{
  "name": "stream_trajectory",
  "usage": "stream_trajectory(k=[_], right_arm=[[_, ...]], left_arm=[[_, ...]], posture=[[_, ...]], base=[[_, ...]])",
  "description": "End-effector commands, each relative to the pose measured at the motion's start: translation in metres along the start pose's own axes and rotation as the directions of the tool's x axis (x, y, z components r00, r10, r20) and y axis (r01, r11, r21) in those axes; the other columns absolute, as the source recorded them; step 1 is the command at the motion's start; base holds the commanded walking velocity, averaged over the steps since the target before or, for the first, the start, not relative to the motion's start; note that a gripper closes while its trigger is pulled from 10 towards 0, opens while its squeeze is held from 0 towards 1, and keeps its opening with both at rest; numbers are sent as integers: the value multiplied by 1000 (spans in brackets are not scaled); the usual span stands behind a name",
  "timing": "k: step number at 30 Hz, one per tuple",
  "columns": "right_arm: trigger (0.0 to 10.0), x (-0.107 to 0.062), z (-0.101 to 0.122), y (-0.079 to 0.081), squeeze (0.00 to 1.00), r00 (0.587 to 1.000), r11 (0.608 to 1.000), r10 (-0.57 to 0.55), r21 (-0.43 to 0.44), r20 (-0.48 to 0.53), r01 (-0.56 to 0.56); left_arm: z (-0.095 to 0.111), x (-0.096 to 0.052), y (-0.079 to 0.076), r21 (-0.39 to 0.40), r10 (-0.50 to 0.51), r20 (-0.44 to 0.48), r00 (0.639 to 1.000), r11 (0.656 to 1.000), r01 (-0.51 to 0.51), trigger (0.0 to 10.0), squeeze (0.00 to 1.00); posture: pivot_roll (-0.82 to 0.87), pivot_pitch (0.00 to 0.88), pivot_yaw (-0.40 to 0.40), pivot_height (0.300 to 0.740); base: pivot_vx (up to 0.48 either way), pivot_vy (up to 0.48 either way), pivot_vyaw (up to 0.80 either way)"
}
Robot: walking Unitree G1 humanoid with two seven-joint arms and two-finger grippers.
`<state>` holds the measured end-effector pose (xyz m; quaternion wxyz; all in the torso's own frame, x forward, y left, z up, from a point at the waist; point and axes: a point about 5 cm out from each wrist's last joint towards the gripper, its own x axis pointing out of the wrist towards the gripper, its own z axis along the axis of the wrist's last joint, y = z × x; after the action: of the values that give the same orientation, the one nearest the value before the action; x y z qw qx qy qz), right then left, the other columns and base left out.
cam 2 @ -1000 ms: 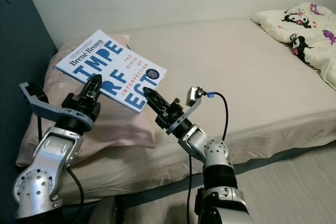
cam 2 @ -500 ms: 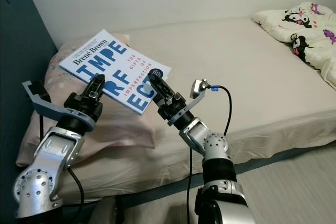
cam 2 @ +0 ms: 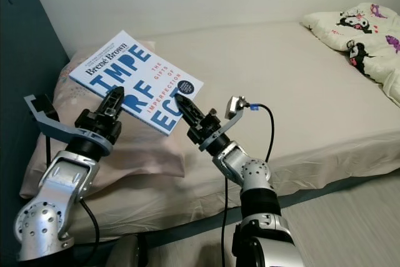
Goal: Clean up the room
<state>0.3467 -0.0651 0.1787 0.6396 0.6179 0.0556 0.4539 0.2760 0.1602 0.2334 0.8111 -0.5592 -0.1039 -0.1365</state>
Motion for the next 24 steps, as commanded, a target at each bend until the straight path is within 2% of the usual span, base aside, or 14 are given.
stream_trajectory(k=[1,2,3,10,14,15,16,18,19,20,21,22,23,24], right_arm=[[0,3,2,3,0,999,1000,29,0,20,-29],[0,3,2,3,0,999,1000,29,0,20,-29],[0,2,2,3,0,999,1000,29,1,21,-29],[0,1,2,3,0,999,1000,31,1,20,-31],[0,-2,4,3,0,999,1000,30,0,20,-30],[0,-4,5,3,0,999,1000,26,-4,20,-26],[0,-6,7,4,0,1000,1000,23,-10,19,-23],[0,-7,7,4,0,1000,1000,22,-13,17,-21],[0,-11,10,5,0,1000,1000,12,-22,14,-12],[0,-16,13,6,0,1000,999,1,-37,7,0],[0,-20,15,7,0,1000,999,-8,-48,2,8],[0,-25,18,8,0,1000,998,-18,-60,-5,18],[0,-28,19,9,0,1000,998,-24,-66,-9,23],[0,-28,19,9,0,1000,998,-24,-66,-9,23]], left_arm=[[0,-2,1,12,4,-5,1000,1000,-4,10000,0],[0,-2,1,12,4,-5,1000,1000,-4,10000,0],[-1,-2,1,9,7,-4,1000,1000,-7,10000,1000],[-2,-4,-1,13,-22,-16,1000,1000,22,10000,1000],[2,-8,4,45,2,-28,1000,999,0,10000,1000],[5,-11,8,74,19,-34,999,997,-17,10000,1000],[11,-17,15,106,40,-31,999,994,-37,10000,0],[15,-21,19,126,53,-28,998,991,-49,10000,0],[29,-30,33,184,107,1,994,977,-106,10000,0],[47,-41,47,284,180,43,983,941,-184,10000,0],[60,-49,54,351,225,74,972,906,-236,10000,0],[79,-60,65,427,275,132,952,851,-305,10000,0],[89,-66,70,468,298,167,940,815,-342,10000,0],[89,-66,70,468,298,167,940,815,-342,10000,0]], posture=[[77,155,-20,577],[77,155,-20,577],[76,155,-20,577],[73,153,-19,577],[77,156,-20,577],[77,156,-20,577],[75,158,-19,577],[72,158,-19,577],[68,162,-20,577],[68,164,-23,577],[69,164,-26,577],[72,167,-30,577],[72,167,-30,577],[72,167,-30,577]], base=[[0,0,0],[0,0,0],[0,0,0],[0,0,0],[0,0,0],[0,0,0],[0,0,0],[0,0,0],[0,0,0],[0,0,0],[0,0,0],[0,0,0],[0,0,0],[0,0,0]])
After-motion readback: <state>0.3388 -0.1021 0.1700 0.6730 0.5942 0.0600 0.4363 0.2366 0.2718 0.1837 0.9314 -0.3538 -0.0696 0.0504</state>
